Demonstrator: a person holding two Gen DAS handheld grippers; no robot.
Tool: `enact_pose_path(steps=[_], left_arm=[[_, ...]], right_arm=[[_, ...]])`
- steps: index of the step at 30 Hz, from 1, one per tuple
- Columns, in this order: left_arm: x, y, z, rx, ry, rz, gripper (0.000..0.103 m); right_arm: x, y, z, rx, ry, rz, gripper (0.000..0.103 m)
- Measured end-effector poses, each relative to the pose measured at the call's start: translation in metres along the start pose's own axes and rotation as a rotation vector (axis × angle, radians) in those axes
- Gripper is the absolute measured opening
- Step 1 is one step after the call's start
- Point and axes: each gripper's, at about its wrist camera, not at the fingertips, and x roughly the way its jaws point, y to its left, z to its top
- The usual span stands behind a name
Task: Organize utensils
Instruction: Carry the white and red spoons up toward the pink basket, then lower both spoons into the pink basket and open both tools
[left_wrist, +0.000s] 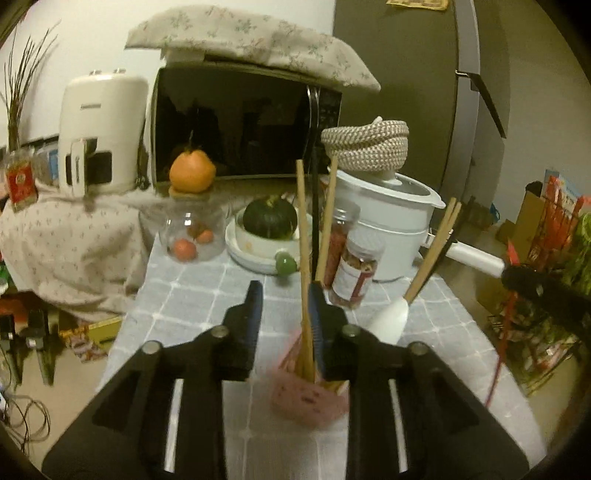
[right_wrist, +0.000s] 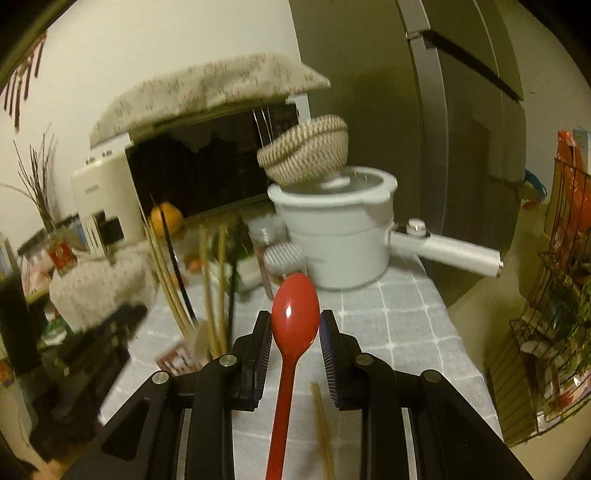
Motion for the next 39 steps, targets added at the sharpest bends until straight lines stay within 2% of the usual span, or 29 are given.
enact_pose_path(steps=[2,8,10,13,18,22,27,39], left_arm=[[-0.007,0.003,0.0,-0.004,0.035,0.0,0.029],[-0.024,0.011,0.001,-0.004,0.191,0.02,0.048],[-0.025,0.015,-0.002,-0.005,0.257,0.027,0.061],[-0.02,0.024,-0.013,-0.023,0.356,0.037,0.075],[-0.006,0.038,-0.033,-0.041,0.486,0.064,0.078],[0.001,0.048,-0.039,-0.068,0.531,0.082,0.081],[0.008,0.052,-0.042,-0.108,0.563,0.07,0.082],[0.012,0.051,-0.043,-0.103,0.555,0.087,0.082]], right_arm=[[-0.006,0.006,0.007,0.008,-0.04,0.008,0.026],[-0.016,0.021,0.028,0.062,-0.146,0.047,0.026],[-0.015,0.026,0.033,0.084,-0.17,0.064,0.026],[-0.011,0.039,0.039,0.095,-0.216,0.083,0.026],[0.003,0.062,0.042,0.055,-0.277,0.08,0.026],[0.012,0.079,0.04,0.011,-0.327,0.065,0.026],[0.026,0.091,0.036,-0.027,-0.344,0.041,0.027],[0.042,0.084,0.021,-0.012,-0.332,-0.008,0.028]])
